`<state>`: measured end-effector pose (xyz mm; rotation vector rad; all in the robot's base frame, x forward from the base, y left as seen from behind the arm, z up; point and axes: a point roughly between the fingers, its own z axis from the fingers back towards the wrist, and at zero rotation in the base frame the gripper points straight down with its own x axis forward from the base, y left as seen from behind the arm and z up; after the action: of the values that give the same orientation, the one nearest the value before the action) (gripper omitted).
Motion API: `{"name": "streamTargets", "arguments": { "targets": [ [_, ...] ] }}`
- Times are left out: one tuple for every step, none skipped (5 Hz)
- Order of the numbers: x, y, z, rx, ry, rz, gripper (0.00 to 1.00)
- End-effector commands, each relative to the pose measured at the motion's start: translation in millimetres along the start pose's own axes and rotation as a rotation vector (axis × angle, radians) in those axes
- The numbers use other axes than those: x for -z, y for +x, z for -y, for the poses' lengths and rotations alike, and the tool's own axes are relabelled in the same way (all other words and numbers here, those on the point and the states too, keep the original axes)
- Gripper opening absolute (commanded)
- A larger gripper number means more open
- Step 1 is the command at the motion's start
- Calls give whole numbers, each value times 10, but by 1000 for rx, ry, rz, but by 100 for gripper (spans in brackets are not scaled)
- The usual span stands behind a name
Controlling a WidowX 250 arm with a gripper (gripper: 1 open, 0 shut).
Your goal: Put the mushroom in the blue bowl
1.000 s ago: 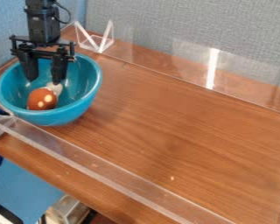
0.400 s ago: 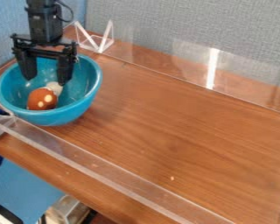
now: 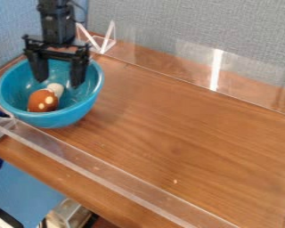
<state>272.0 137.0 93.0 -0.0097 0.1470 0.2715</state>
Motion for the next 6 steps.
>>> {"name": "streamTargets", "arguments": {
  "targets": [
    [-434,-45,189,-27,1,99,100],
    [-732,-71,429,-38,-20,136,100],
    [-841,-159,698,25,-36,165,100],
    [-698,-180,1025,90,-47,167,0],
    [-616,-185,1327,94,-45,167,100],
    [-571,-280,1669,109,-38,170,100]
  ]
}}
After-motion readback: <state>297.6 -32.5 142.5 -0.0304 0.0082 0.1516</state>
